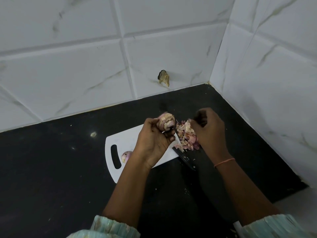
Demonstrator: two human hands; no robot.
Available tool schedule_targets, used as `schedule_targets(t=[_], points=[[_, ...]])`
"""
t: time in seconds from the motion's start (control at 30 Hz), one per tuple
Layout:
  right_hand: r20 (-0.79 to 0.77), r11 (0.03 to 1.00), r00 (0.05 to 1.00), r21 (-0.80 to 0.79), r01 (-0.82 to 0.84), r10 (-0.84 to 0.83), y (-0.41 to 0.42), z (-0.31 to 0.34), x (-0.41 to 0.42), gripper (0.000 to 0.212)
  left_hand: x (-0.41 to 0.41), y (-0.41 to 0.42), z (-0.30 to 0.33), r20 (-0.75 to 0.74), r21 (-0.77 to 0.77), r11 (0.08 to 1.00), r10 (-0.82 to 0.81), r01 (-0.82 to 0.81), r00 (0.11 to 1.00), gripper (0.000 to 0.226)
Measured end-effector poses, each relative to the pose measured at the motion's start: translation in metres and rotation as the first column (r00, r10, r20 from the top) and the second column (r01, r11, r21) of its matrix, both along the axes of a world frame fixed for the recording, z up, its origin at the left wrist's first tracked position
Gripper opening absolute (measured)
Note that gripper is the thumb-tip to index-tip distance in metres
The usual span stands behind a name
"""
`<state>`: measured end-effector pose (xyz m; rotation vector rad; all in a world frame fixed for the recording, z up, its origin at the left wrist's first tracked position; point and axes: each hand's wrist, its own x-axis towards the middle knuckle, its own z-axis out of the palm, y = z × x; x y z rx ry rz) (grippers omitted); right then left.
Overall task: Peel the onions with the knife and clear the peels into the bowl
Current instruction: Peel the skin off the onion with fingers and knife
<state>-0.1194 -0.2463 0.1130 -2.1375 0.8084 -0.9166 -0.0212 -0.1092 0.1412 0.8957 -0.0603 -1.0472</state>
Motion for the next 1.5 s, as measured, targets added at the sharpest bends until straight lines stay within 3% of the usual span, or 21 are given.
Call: schedule_targets(t=[0.07,0.17,0.3,0.6,0.67,0.83,0.93,1.07,1.23,1.5], points=[[0.095,0.98,0.978,0.056,-0.191,0.185,0.015,0.015,0.003,0.027,0.0,0.0,0.0,0.069,0.013,1.0,0.003,-0.004,0.998,0.032],[0.089,0.931,0.93,0.045,-0.361,0.356,0.03,0.025,0.008,0.037,0.001,0.002,-0.001,0.2,0.04,0.999,-0.003,-0.005,0.98,0.03],[0.254,0.92,0.924,0.197,-0.338,0.286,0.03,0.027,0.013,0.031,0.0,0.005,0.0,0.272,0.032,0.999,0.001,-0.01,0.962,0.027],[0.396,0.834,0.899,0.42,-0.358,0.187,0.036,0.031,0.017,0.014,0.001,0.007,-0.001,0.267,0.032,0.999,0.001,-0.01,0.964,0.039],[0.393,0.825,0.902,0.438,-0.356,0.181,0.039,0.029,0.019,0.013,0.001,0.006,-0.001,0.269,0.047,0.999,0.007,-0.021,0.963,0.046],[0.26,0.803,0.964,0.564,-0.193,0.05,0.039,0.021,0.025,0.008,-0.001,0.006,0.002,0.172,0.049,0.999,-0.002,-0.006,0.985,0.036],[0.224,0.764,0.974,0.623,-0.166,0.029,0.034,0.022,0.023,0.008,-0.002,0.008,0.002,0.308,0.079,0.996,-0.07,0.048,0.949,0.034],[0.185,0.833,0.974,0.513,-0.206,0.127,0.031,0.03,0.014,0.011,-0.001,0.009,-0.001,0.331,0.065,0.998,-0.04,0.02,0.943,0.041],[0.215,0.937,0.943,0.19,-0.295,0.253,0.033,0.029,0.009,0.028,-0.002,0.005,-0.003,0.37,-0.022,1.0,-0.004,0.013,0.929,0.053],[0.268,0.97,0.935,0.005,-0.241,0.231,0.03,0.027,0.01,0.012,0.001,0.008,-0.007,0.384,-0.08,0.997,0.021,0.011,0.923,0.052]])
